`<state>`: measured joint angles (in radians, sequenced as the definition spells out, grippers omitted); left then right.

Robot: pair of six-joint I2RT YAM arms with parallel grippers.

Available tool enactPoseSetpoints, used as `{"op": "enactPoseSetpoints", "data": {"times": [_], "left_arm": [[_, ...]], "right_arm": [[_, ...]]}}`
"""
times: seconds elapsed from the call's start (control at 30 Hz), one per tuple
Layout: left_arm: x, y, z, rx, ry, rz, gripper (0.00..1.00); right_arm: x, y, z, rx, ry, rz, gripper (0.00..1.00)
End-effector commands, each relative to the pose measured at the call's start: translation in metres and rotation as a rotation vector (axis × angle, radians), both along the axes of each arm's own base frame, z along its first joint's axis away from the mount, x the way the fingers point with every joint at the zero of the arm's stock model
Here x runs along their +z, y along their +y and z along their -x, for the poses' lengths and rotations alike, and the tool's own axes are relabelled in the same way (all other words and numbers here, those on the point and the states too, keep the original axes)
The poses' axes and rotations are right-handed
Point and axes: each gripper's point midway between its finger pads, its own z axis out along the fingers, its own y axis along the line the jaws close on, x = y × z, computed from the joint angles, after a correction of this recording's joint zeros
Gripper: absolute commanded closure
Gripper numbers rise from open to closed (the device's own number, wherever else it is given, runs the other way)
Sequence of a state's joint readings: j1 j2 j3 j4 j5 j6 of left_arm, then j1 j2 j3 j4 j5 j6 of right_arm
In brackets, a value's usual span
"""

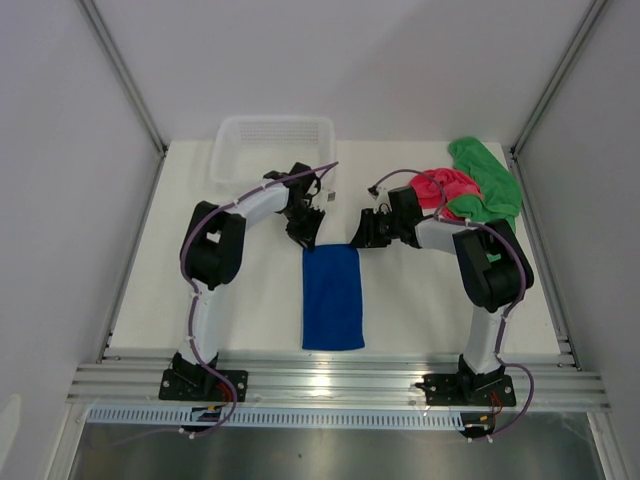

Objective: Roll the towels
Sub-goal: Fold the towel

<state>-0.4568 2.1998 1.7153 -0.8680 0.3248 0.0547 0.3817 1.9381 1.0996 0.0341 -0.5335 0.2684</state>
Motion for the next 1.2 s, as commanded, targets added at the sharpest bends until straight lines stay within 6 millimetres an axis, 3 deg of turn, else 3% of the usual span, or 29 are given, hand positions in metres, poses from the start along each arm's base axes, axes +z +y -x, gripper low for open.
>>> {"op": "enactPoseSetpoints", "data": {"times": [0.0,0.2,0.47,0.5,0.6,0.63,0.73,0.97,1.17], "left_arm": [[0.026,0.001,-0.006,-0.011,-0.071,0.03,0.82],[0.026,0.001,-0.008,-0.014,-0.076,0.036,0.85],[0.024,0.001,-0.007,-0.02,-0.073,0.036,0.84],[0.025,0.0,-0.008,-0.02,-0.075,0.037,0.84],[0.023,0.001,-0.006,-0.025,-0.068,0.035,0.85],[0.023,0.001,-0.007,-0.024,-0.072,0.033,0.85],[0.023,0.001,-0.008,-0.025,-0.077,0.032,0.88],[0.022,0.003,-0.012,-0.032,-0.095,0.02,0.99],[0.021,0.005,-0.018,-0.039,-0.119,0.005,0.99]], "right_arm": [[0.038,0.001,-0.014,-0.002,-0.117,-0.033,0.63],[0.039,0.007,-0.001,0.05,-0.125,-0.041,0.62],[0.005,0.013,0.008,0.064,-0.066,0.03,0.63],[0.003,0.014,0.009,0.064,-0.059,0.034,0.64],[0.001,0.014,0.007,0.06,-0.059,0.045,0.84],[0.001,0.012,0.005,0.048,-0.067,0.056,0.93],[0.004,0.005,-0.002,0.016,-0.068,0.062,1.0],[0.019,0.002,-0.021,-0.031,-0.116,0.056,1.0],[0.024,-0.002,-0.032,-0.095,-0.138,0.065,1.0]]}}
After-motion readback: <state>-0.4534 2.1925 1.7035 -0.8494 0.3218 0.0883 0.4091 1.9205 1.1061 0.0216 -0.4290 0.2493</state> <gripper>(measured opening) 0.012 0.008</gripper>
